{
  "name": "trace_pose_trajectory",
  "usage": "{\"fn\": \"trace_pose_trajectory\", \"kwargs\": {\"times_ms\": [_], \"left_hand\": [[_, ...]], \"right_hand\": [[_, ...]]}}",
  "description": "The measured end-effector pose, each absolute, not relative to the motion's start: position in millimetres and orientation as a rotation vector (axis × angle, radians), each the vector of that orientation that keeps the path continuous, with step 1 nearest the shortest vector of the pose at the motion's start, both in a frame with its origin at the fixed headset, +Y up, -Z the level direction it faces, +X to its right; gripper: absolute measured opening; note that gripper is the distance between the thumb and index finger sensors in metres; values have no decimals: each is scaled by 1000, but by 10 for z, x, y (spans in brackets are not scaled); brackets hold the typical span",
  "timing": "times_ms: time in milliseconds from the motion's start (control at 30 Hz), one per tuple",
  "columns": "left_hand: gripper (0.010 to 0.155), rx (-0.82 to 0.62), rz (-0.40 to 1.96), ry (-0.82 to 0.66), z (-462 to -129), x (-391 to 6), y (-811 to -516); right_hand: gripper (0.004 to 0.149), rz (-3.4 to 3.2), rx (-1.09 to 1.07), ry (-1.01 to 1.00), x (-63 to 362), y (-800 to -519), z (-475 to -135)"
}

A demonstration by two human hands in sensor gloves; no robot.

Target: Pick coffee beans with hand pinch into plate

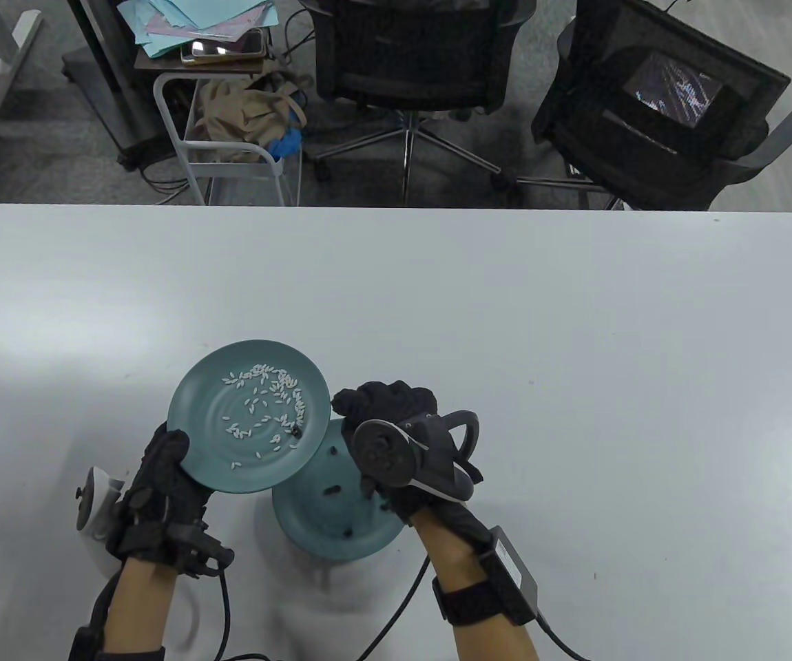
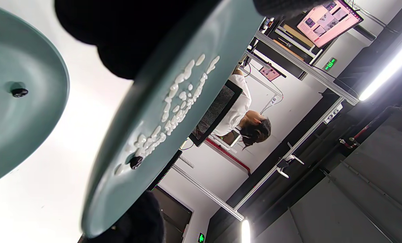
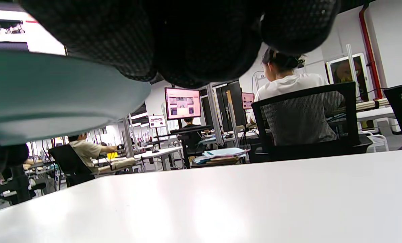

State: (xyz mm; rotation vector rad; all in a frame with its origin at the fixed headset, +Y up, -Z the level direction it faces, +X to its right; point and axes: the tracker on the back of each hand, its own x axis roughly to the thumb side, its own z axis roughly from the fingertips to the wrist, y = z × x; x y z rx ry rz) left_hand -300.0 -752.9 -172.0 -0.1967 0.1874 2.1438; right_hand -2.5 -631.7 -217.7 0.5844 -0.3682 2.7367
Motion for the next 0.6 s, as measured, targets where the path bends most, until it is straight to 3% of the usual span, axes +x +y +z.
{"fn": "trace_pose_trajectory", "kwargs": {"times_ms": [600], "left_hand": [[60,-217,2119,154,-1728,-2925,-7519]], "right_hand": [[39,2671,790,-586,-273,-5860,-1843]]}}
